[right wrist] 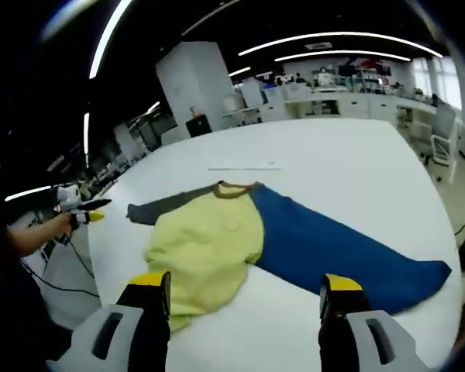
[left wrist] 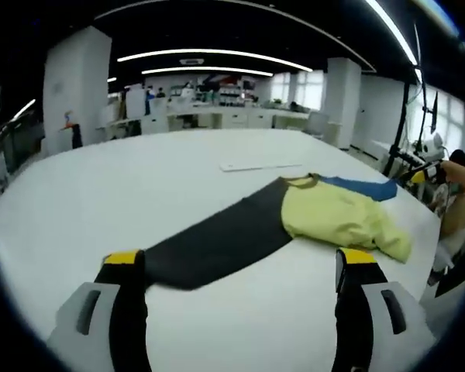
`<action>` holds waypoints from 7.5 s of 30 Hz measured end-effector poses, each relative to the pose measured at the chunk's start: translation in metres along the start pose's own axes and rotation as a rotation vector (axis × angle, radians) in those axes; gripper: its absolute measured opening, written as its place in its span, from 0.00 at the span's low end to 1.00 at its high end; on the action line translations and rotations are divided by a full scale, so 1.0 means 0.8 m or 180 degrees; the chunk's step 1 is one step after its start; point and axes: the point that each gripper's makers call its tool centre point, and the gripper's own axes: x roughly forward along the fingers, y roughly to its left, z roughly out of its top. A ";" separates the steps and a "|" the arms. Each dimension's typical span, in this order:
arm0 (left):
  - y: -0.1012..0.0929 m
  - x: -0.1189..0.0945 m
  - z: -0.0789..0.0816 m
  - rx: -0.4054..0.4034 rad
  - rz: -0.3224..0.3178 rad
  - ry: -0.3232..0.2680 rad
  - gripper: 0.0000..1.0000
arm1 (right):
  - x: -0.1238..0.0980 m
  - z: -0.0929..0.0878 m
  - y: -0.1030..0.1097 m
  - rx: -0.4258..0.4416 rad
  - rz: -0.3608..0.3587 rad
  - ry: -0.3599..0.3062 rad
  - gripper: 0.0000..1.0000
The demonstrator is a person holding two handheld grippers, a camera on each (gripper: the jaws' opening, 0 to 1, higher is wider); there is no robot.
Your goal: Fold the garment on the visible template until the final outline fits inside the template.
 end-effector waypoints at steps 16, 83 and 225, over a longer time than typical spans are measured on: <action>-0.072 -0.017 -0.003 0.0079 -0.0268 -0.0028 0.99 | 0.065 -0.013 0.106 -0.0530 0.0572 0.0226 0.74; -0.163 -0.007 -0.053 0.0576 -0.0736 0.0234 0.84 | 0.196 0.000 0.196 -0.1860 0.0286 0.0356 0.02; -0.223 0.156 -0.024 0.0427 -0.1243 0.0505 0.00 | 0.086 -0.095 0.102 0.0025 -0.0594 0.0414 0.00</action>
